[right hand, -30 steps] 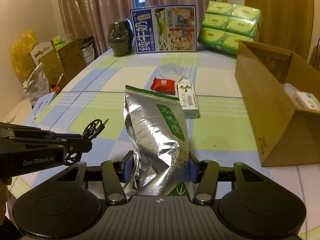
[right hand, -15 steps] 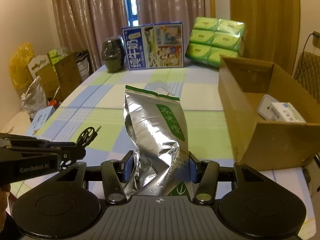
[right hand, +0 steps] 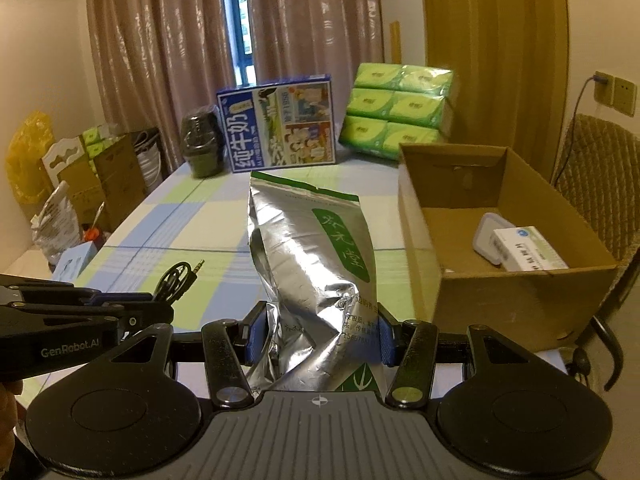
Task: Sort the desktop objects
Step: 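Carry the foil bag with the right tool while the left tool carries the cable toward the cardboard box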
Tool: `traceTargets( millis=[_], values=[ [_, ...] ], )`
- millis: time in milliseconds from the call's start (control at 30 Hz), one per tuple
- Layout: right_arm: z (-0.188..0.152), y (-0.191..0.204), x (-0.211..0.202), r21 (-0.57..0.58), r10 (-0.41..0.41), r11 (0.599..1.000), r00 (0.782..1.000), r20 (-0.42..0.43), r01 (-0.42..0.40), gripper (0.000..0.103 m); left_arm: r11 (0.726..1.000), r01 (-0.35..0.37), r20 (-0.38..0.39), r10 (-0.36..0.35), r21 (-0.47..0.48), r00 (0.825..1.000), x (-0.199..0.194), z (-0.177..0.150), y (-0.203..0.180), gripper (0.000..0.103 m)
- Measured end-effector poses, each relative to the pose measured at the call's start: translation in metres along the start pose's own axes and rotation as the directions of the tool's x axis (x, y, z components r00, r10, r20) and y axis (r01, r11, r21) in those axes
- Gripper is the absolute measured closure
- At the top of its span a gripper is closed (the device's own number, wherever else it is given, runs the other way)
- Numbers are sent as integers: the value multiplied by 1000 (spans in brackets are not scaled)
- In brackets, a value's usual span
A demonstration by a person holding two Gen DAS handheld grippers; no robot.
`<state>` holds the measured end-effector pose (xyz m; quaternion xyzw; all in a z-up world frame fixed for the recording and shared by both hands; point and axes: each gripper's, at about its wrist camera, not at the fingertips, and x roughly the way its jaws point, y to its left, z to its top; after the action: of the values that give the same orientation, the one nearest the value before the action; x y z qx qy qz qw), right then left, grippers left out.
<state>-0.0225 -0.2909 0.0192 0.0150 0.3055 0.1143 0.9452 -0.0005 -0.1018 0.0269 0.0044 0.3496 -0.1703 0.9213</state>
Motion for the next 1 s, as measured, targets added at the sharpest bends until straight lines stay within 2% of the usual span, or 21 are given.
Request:
traceTargets(
  millis=[1000],
  values=[
    [40,-76,-44,6,-111,994,991,80,111,53,993,75,44,-80,96,996,7,43,-73,92]
  ],
)
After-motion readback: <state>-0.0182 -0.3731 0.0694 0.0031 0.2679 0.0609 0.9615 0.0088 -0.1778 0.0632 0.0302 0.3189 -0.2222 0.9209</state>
